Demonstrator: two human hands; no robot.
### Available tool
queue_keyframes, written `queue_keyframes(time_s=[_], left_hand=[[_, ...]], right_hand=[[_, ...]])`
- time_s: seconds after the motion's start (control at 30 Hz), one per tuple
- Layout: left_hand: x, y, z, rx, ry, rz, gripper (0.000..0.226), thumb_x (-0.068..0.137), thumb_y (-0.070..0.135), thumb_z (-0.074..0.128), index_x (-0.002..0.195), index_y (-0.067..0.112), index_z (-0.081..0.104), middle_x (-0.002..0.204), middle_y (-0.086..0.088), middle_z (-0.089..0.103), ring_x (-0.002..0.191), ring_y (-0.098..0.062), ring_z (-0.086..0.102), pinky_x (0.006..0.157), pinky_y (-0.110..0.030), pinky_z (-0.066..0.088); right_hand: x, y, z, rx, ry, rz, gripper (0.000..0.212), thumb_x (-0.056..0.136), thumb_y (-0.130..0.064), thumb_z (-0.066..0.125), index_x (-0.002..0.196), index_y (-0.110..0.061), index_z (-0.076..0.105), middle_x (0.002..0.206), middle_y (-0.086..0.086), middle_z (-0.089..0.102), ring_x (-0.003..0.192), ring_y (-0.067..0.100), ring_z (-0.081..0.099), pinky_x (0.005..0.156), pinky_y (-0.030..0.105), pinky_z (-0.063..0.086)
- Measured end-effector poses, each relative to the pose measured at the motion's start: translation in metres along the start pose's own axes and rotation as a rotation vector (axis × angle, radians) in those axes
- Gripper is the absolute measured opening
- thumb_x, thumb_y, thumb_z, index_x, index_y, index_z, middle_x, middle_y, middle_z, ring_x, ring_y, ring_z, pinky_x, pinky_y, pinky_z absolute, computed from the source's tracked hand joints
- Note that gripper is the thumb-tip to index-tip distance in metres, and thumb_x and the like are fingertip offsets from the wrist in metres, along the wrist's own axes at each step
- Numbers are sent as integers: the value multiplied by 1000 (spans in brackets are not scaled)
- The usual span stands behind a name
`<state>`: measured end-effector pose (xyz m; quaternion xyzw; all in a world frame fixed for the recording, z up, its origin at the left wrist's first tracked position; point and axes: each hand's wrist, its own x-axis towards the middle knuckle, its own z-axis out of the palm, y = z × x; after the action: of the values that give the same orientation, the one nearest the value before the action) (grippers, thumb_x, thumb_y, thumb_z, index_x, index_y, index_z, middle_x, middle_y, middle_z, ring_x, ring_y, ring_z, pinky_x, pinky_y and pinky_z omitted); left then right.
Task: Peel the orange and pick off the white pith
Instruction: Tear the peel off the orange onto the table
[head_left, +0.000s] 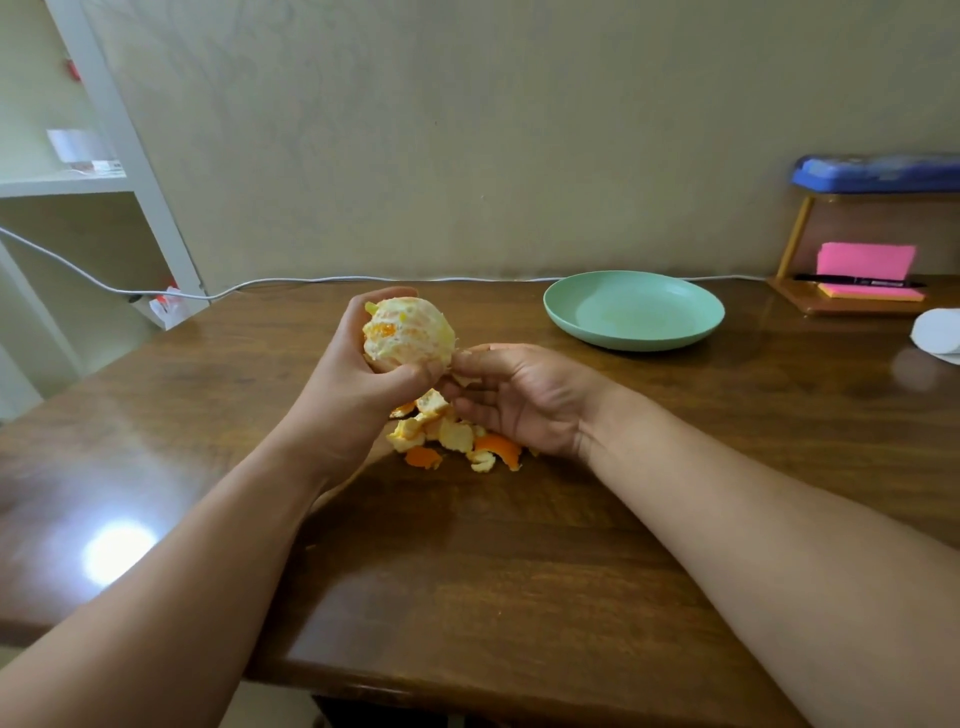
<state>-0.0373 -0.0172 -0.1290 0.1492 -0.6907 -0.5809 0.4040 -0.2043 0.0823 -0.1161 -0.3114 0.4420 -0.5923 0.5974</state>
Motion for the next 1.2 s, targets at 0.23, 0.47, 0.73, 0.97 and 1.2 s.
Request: queue_keyframes(time_s=[0.23,0.47,0.73,0.97,1.2], left_hand=[[-1,-1,3,34,-25,33,65,79,8,80,136,32,59,119,-8,69,106,-25,73,87,-41,64],[6,0,2,-208,20,-13,68,70,18,82,133,15,57,110,-8,70,102,-26,71,84,-35,61],[10,3,-4,-623,10,-91,26,92,10,62,117,4,63,109,-13,70,101,-29,72,93,-38,62],[7,6,0,-788,123,-242,44,93,19,70,132,0,59,117,-20,70,99,-33,76,87,-37,65],[9,3,-8,-917,214,-284,57,95,20,74,144,0,54,136,-26,62,123,-45,68,105,-45,58]], right_hand=[[2,1,9,-74,71,-56,7,99,-10,67,95,-6,70,82,5,64,66,10,59,53,19,53],[5,1,17,5,85,-96,3,99,-7,62,99,-9,64,80,5,59,60,9,55,49,18,51],[6,7,13,63,5,-150,8,103,0,54,102,-8,56,77,7,65,62,14,62,52,23,55],[5,7,12,-322,100,-311,18,99,3,61,93,-13,58,84,6,64,65,14,62,56,25,53],[-9,3,13,-659,136,-394,7,97,0,64,98,-7,62,82,9,63,73,19,61,66,34,54]])
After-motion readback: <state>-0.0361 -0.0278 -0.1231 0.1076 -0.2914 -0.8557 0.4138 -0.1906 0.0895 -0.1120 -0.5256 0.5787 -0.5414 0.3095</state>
